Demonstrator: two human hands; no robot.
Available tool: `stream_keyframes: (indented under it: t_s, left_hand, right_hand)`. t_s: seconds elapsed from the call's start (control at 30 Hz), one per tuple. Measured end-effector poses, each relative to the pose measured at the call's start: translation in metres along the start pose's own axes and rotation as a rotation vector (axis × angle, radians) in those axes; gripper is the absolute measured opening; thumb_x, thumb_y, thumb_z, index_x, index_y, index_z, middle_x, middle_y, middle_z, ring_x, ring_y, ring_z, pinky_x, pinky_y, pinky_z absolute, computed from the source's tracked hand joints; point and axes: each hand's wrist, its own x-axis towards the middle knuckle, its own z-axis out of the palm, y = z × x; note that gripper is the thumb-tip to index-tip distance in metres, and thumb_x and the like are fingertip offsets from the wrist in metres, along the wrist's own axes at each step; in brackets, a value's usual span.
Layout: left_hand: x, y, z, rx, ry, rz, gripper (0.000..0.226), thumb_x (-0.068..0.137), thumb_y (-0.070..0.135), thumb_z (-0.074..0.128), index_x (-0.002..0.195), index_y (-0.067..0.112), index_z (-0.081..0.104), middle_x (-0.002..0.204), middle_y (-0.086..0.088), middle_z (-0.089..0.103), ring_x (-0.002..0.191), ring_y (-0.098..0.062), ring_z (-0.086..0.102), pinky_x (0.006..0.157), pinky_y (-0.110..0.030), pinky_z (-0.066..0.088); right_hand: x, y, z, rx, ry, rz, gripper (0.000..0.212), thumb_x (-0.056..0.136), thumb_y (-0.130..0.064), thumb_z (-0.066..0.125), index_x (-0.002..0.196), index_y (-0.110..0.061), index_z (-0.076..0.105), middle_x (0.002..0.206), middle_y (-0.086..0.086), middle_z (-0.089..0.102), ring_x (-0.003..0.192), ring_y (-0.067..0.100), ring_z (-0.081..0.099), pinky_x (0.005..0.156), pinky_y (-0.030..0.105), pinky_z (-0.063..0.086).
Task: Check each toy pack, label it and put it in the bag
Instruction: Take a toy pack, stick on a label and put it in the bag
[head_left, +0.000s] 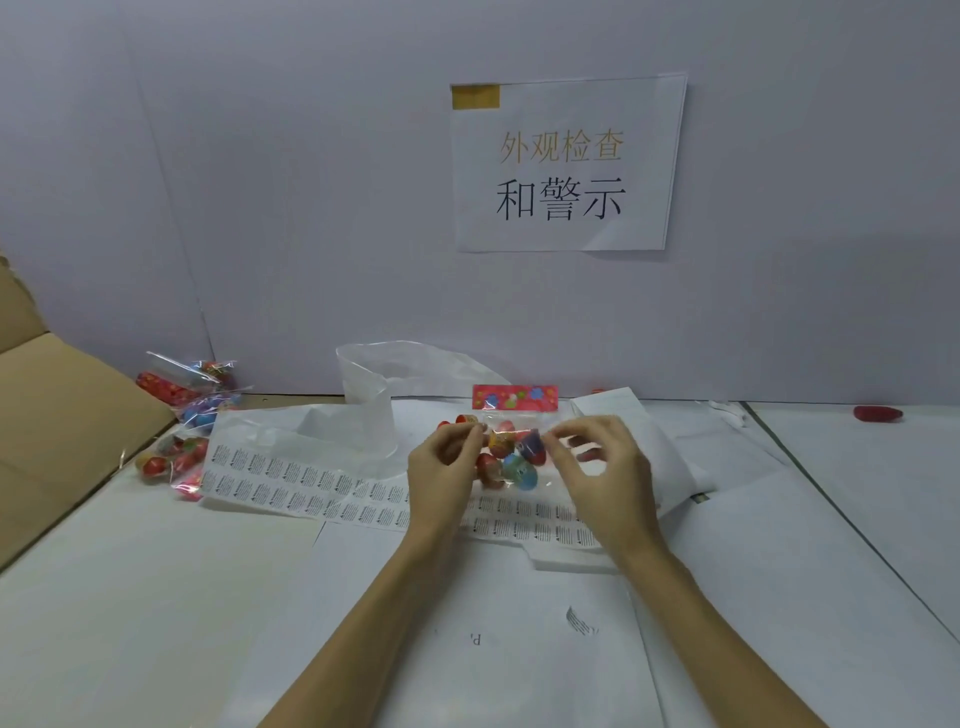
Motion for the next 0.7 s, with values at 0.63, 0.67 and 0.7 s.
stream_keyframes:
  t_s: [0.63,0.67,0.7]
  left_hand:
    - [-0.012,0.005,0.009,-0.261,-0.226,-0.118,0.053,0.083,0.036,0.087,0.122,0.012,0.060,0.119,-0.011,0.067,0.109,-0.021,0.073,0.089,-0.036,0.062]
    - [-0.010,0.003,0.008,-0.254,-0.212,-0.151,0.049,0.086,0.026,0.085,0.124,0.012,0.059,0.123,-0.012,0.067,0.111,-0.023,0.072,0.091,-0.040,0.062]
    - [-0.007,0.002,0.006,-0.264,-0.215,-0.183,0.042,0.090,0.016,0.081,0.126,0.011,0.060,0.125,-0.014,0.067,0.113,-0.026,0.072,0.093,-0.043,0.061]
  right_hand:
    - [-0.010,0.003,0.007,-0.116,-0.432,0.064,0.056,0.102,-0.032,0.063,0.154,-0.038,0.043,0.143,-0.007,0.033,0.138,0.005,0.032,0.114,0.023,0.032]
    - [-0.009,0.001,0.005,-0.083,-0.359,0.071,0.047,0.103,-0.035,0.061,0.149,-0.037,0.051,0.144,-0.007,0.035,0.140,0.009,0.034,0.115,0.026,0.035]
    - [-0.008,0.000,0.005,-0.027,-0.282,0.112,0.041,0.103,-0.038,0.060,0.143,-0.036,0.055,0.143,-0.008,0.040,0.138,0.012,0.041,0.112,0.026,0.042]
